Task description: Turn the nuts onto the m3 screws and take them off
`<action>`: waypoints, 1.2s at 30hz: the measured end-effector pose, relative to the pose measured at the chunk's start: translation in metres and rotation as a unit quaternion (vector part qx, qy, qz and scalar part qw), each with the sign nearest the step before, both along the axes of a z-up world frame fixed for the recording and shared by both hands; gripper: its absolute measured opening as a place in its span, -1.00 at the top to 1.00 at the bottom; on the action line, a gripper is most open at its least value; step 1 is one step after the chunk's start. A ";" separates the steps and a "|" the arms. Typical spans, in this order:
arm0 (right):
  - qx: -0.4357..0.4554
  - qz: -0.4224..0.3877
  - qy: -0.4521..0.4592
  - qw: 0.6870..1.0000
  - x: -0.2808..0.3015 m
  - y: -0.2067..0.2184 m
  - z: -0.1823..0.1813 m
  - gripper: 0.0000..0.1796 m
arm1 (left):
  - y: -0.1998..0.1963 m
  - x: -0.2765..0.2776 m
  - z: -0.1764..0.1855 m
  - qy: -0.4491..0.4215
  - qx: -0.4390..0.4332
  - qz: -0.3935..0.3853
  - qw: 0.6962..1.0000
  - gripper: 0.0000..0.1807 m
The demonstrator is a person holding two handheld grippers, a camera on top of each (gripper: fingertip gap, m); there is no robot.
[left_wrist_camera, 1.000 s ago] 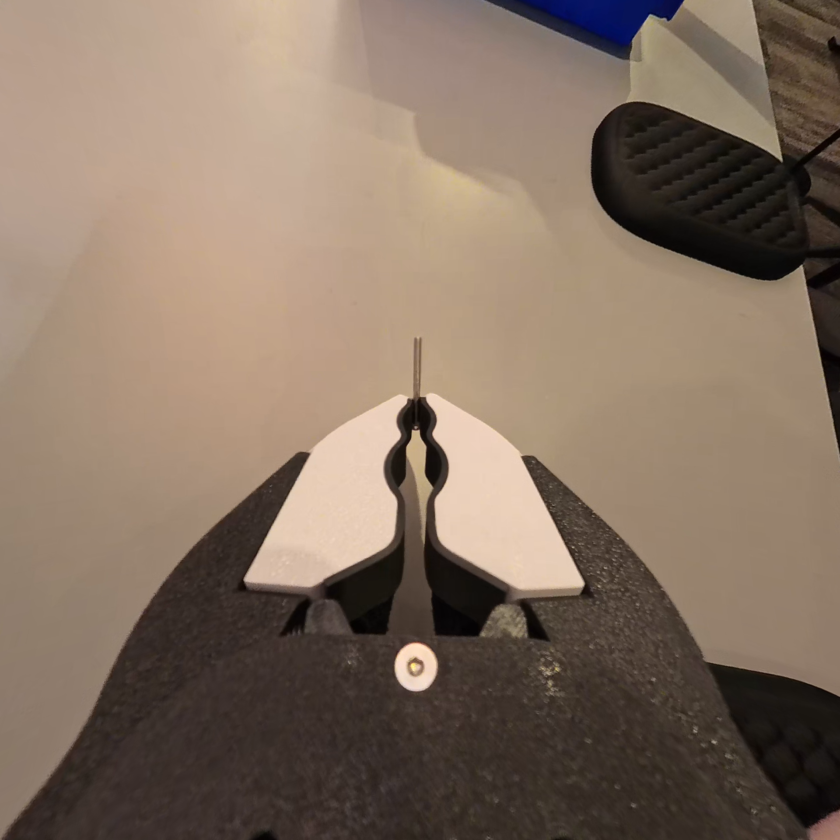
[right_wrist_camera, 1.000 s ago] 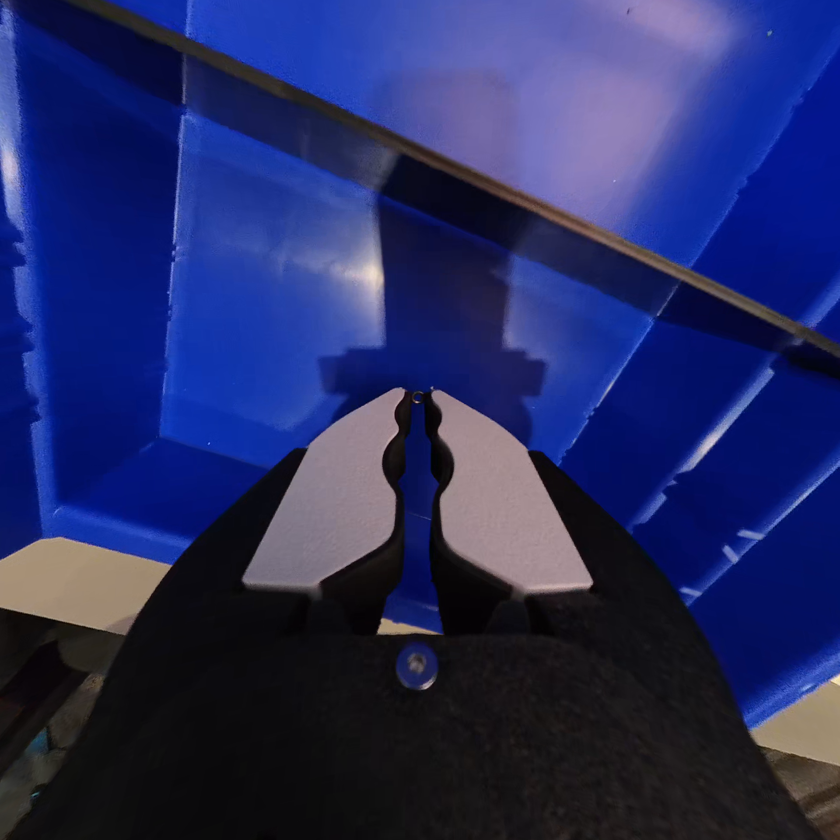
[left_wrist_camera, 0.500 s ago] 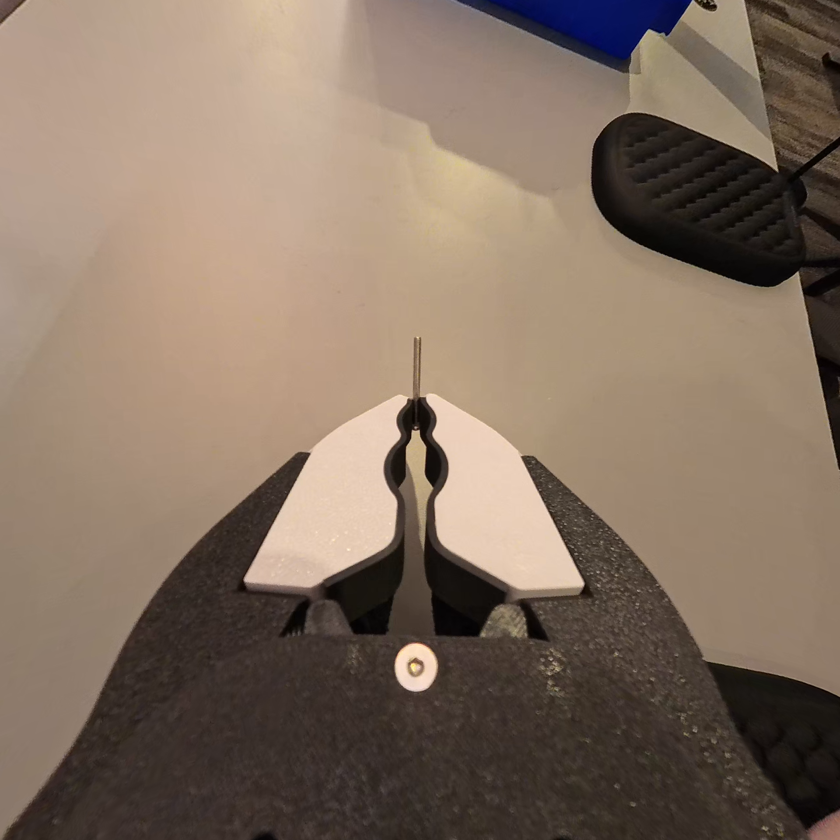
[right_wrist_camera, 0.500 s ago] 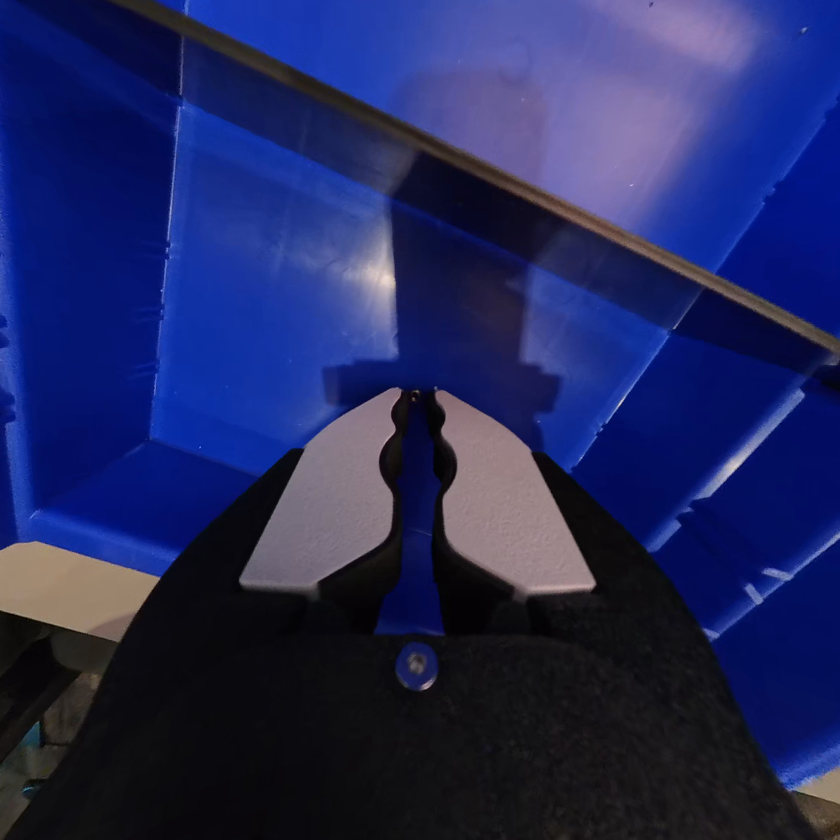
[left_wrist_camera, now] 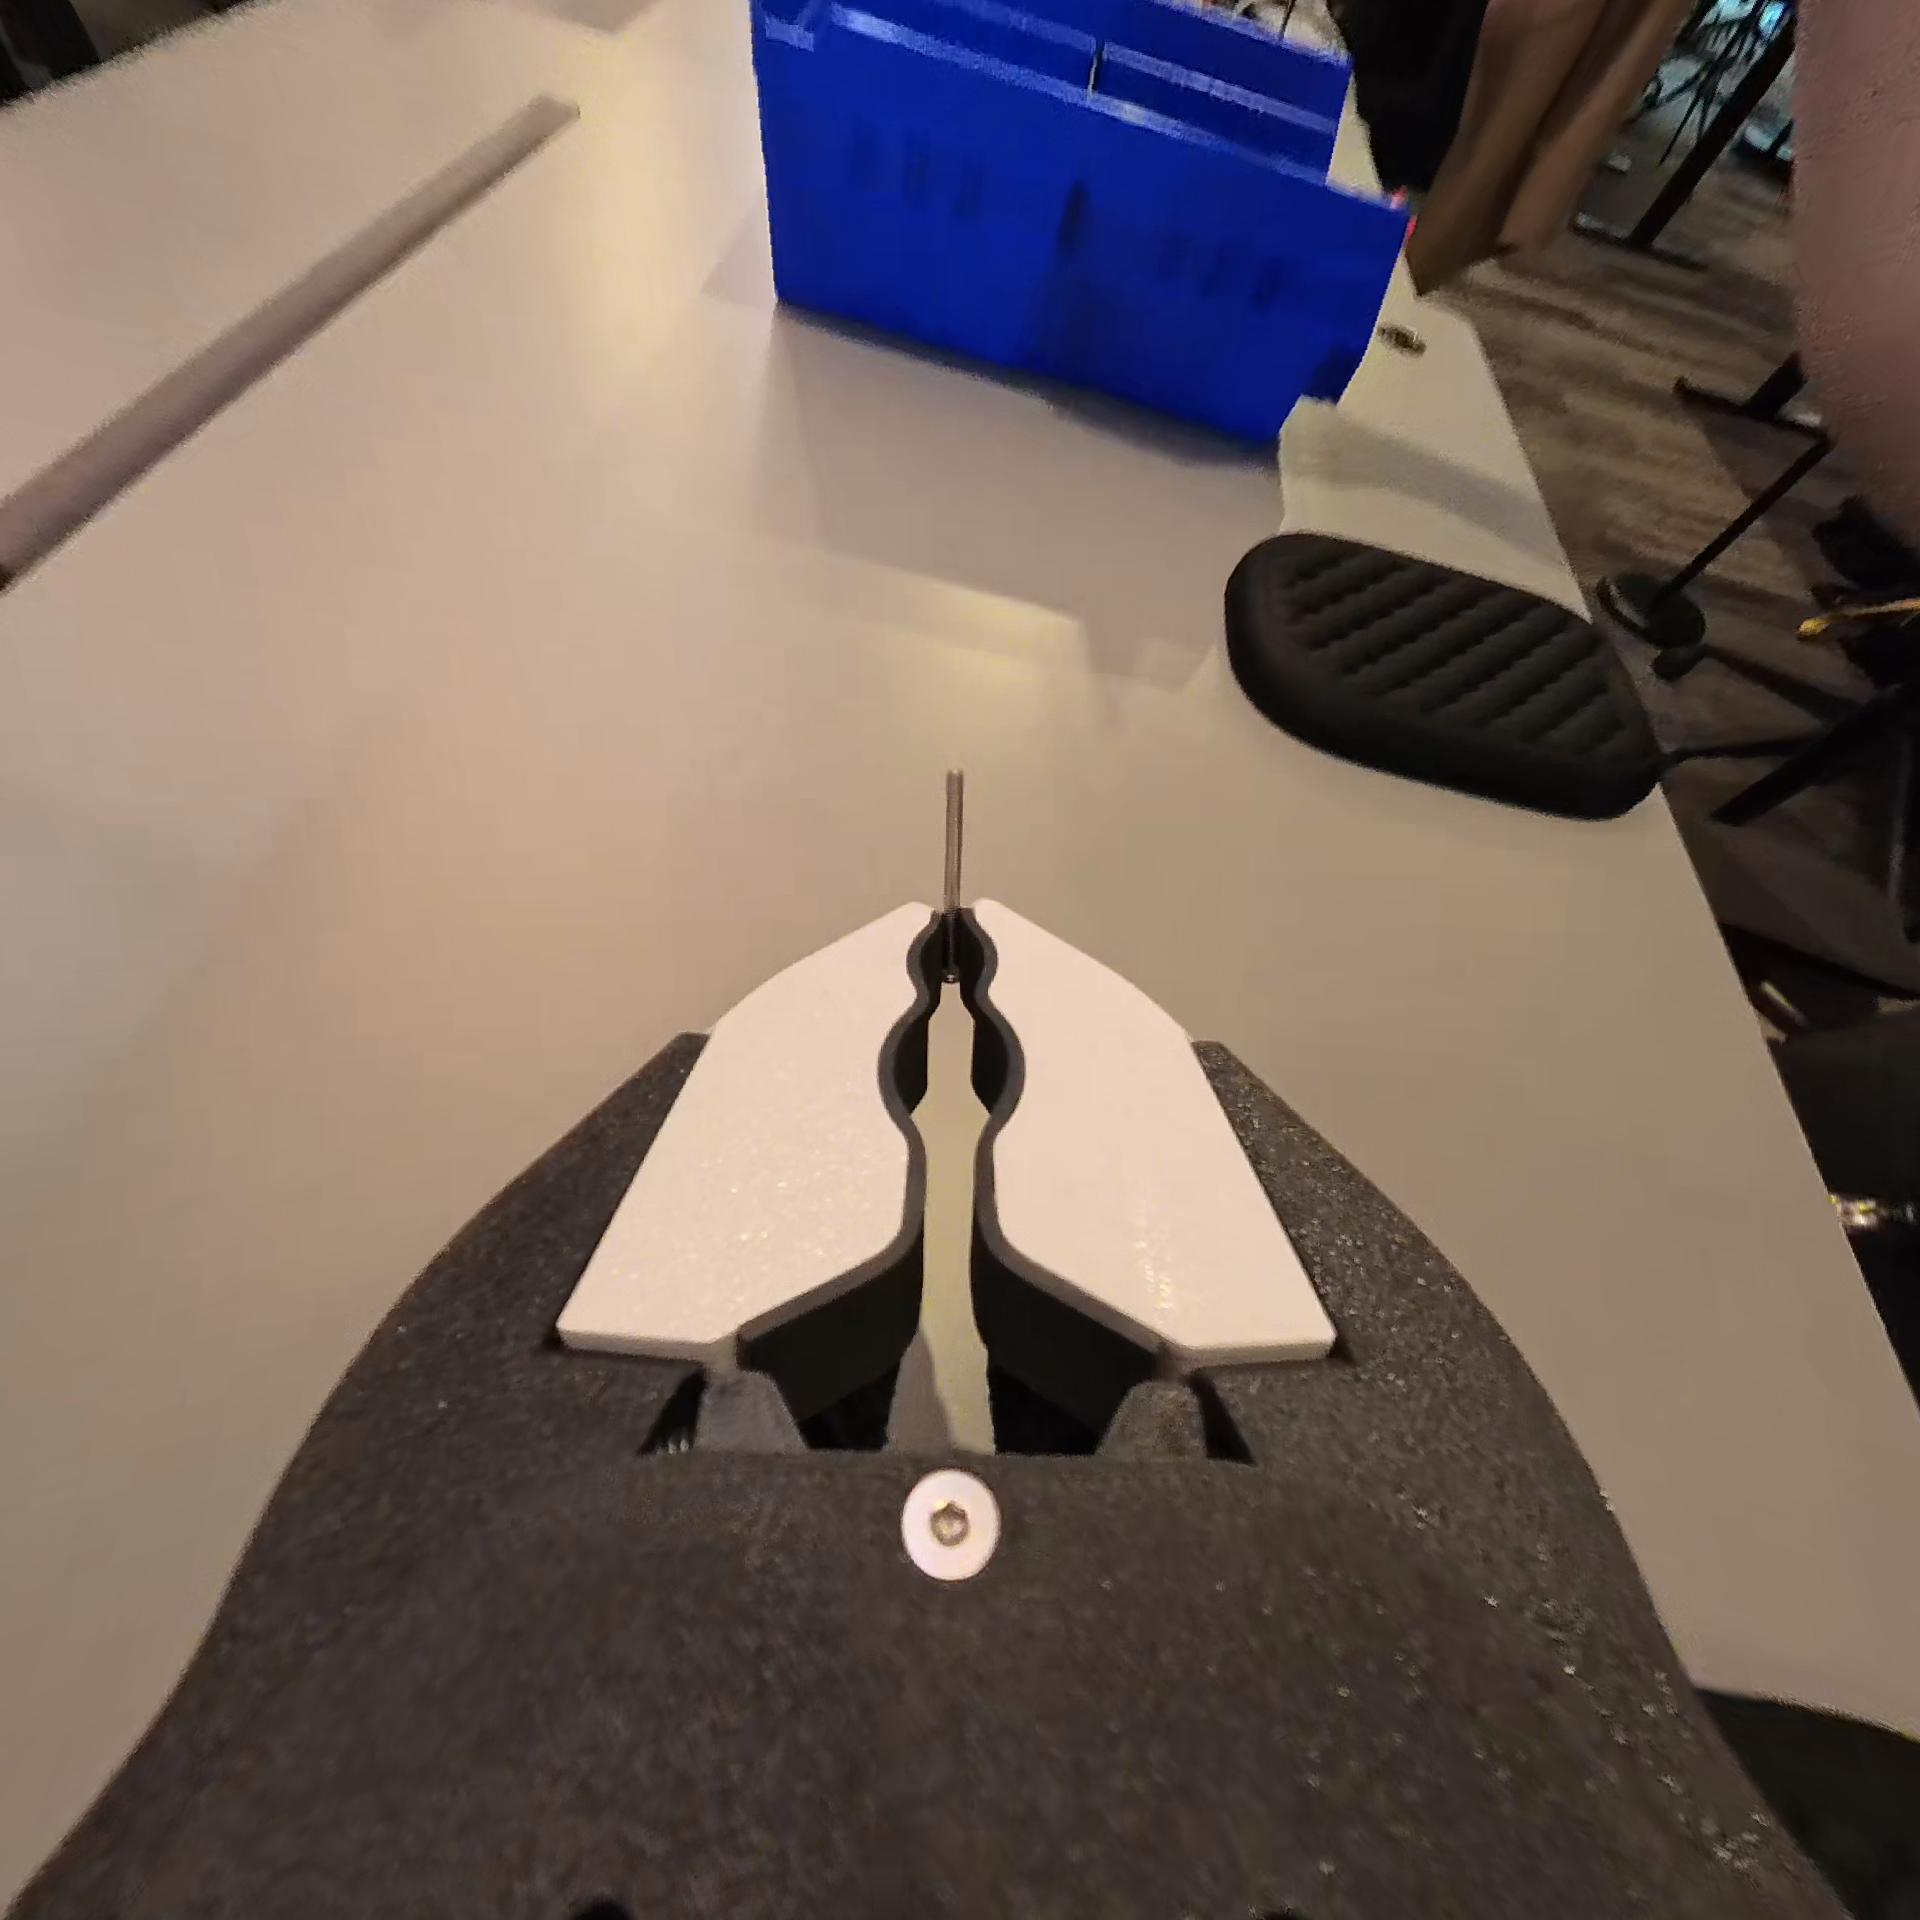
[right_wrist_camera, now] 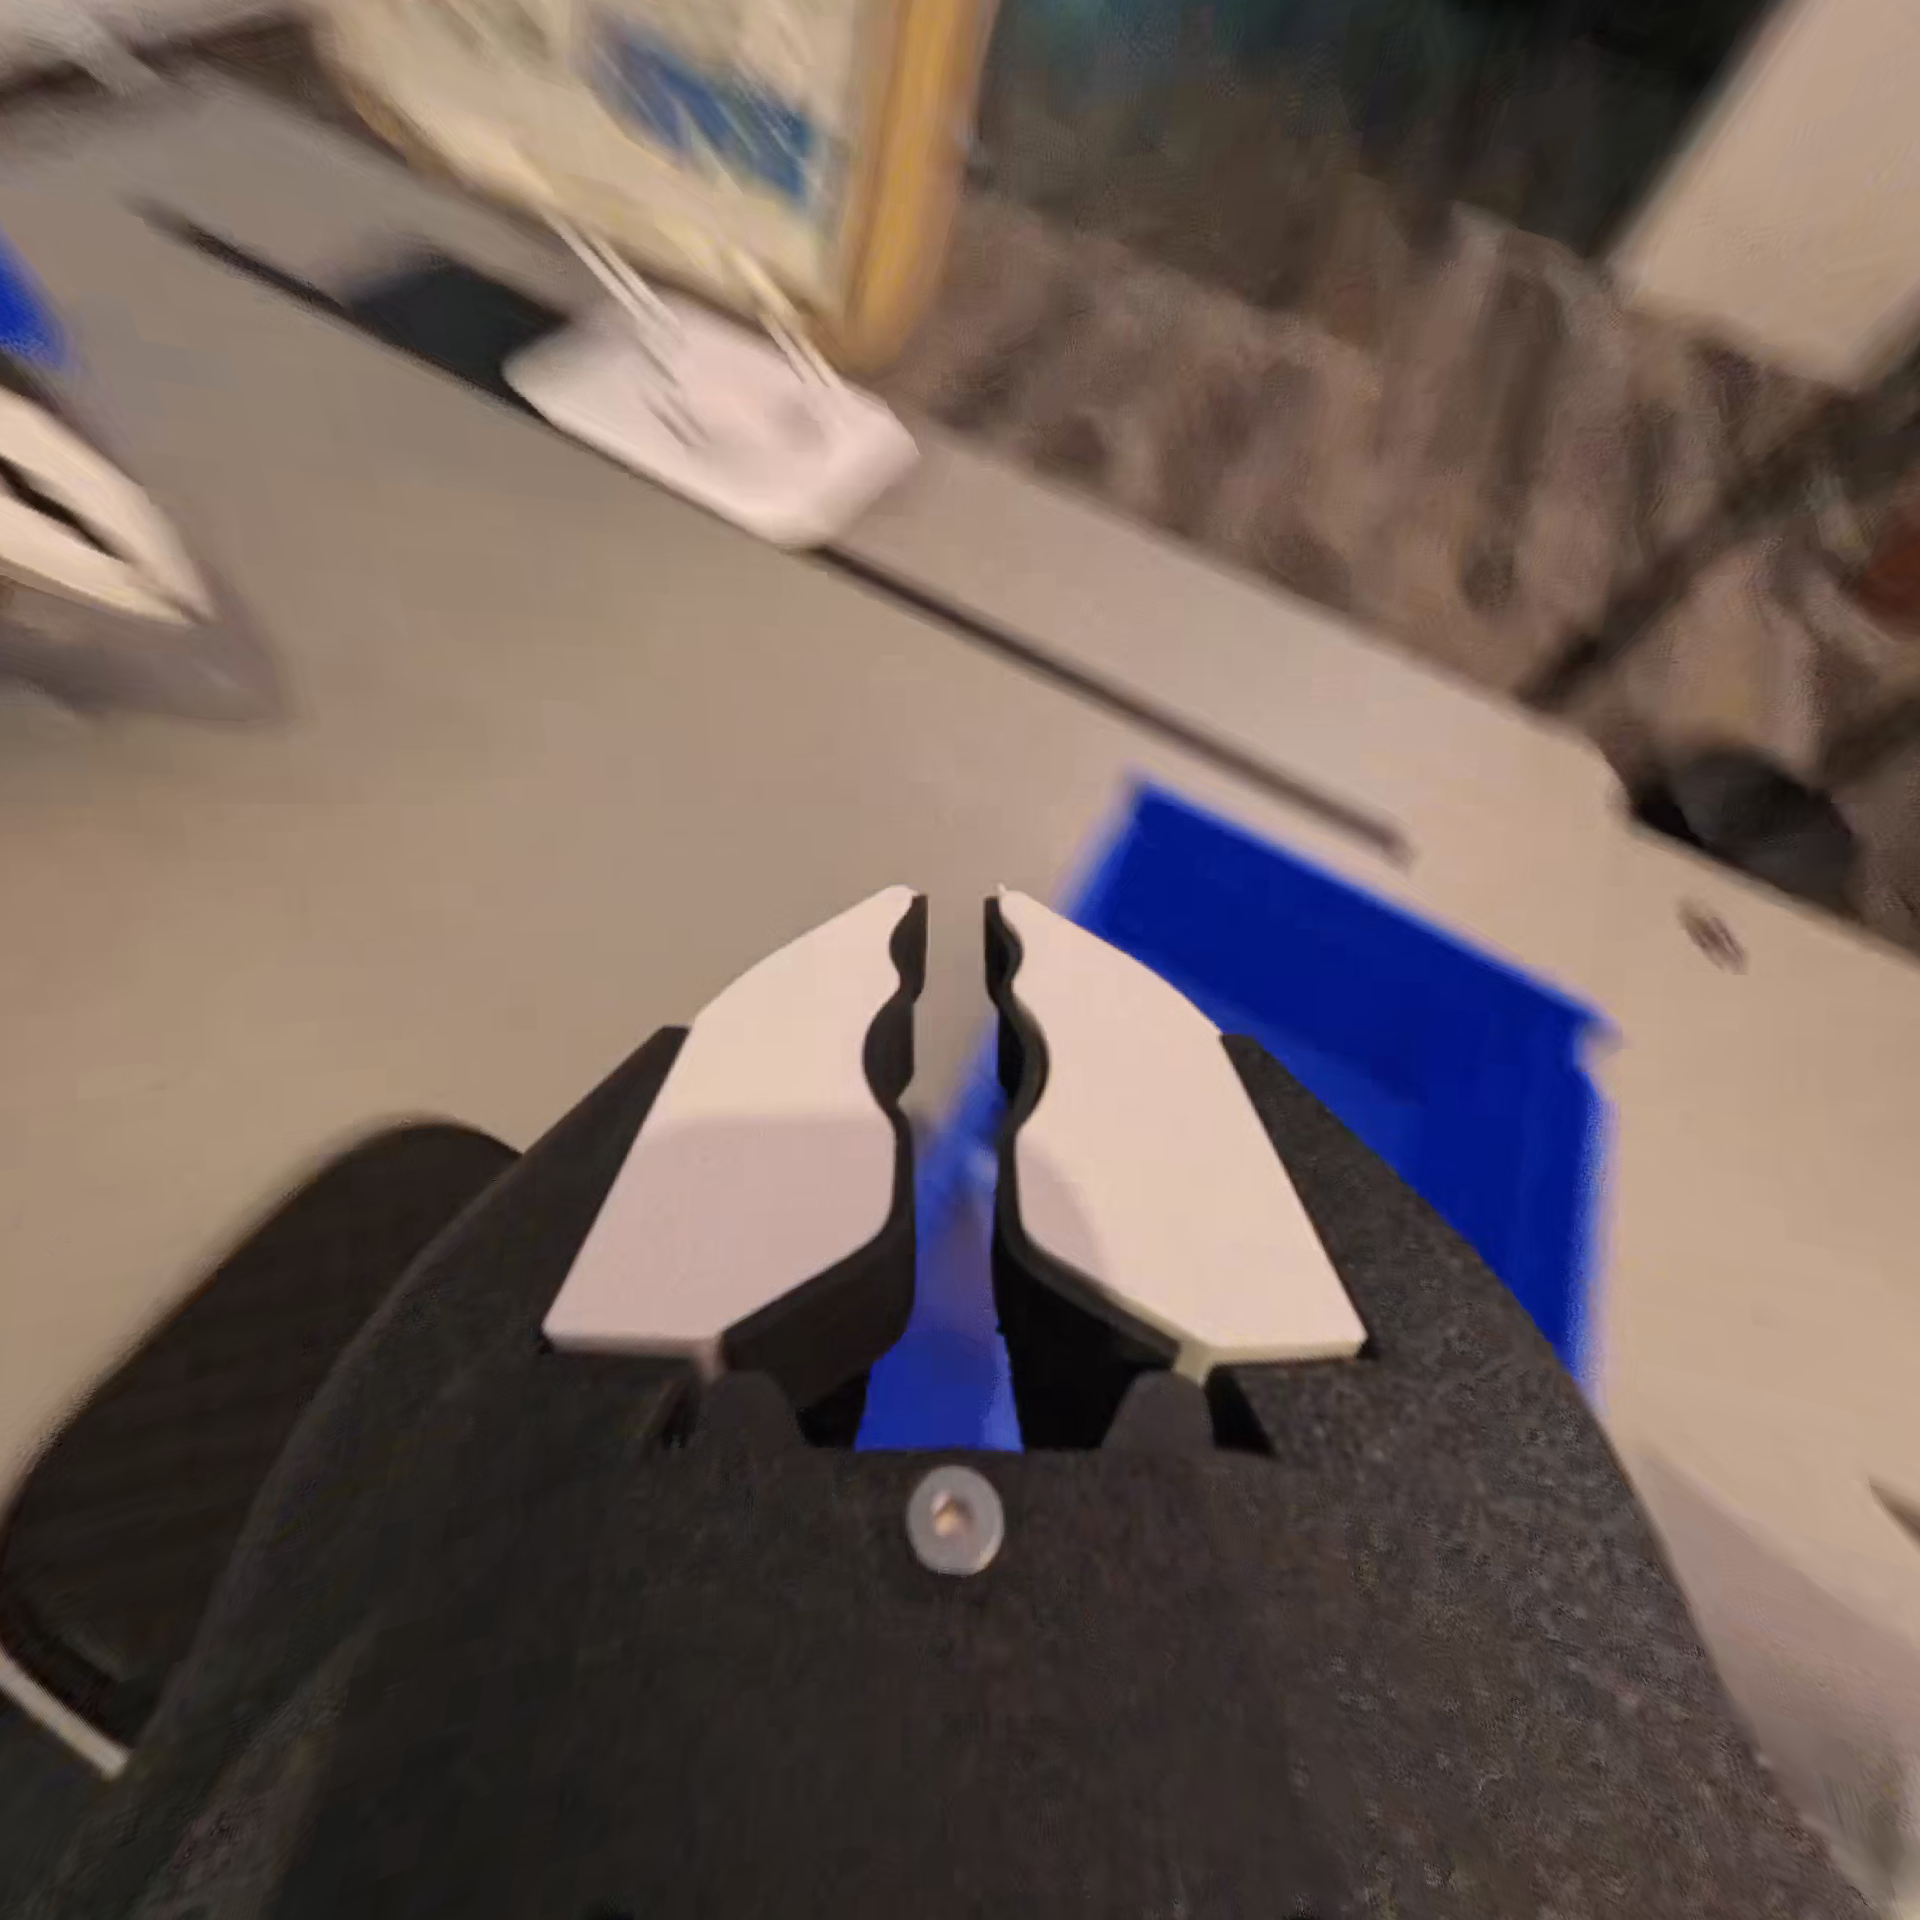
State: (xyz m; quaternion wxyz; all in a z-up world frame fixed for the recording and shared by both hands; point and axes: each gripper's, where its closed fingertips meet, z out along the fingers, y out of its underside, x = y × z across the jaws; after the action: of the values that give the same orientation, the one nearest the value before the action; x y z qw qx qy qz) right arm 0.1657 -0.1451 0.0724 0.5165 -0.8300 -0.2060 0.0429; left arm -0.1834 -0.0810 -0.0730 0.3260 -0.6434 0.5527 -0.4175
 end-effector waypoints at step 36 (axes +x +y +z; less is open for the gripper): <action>0.077 0.400 0.288 0.867 -0.354 0.047 -0.064 0.98 | -0.026 0.011 0.068 -0.176 -0.007 -0.052 0.983 0.98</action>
State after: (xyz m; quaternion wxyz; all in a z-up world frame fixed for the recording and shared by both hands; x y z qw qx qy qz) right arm -0.1887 -0.0979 0.0084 0.5534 -0.5850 -0.3650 0.4672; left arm -0.1720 -0.1071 -0.0055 0.3916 -0.5325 0.5160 -0.5448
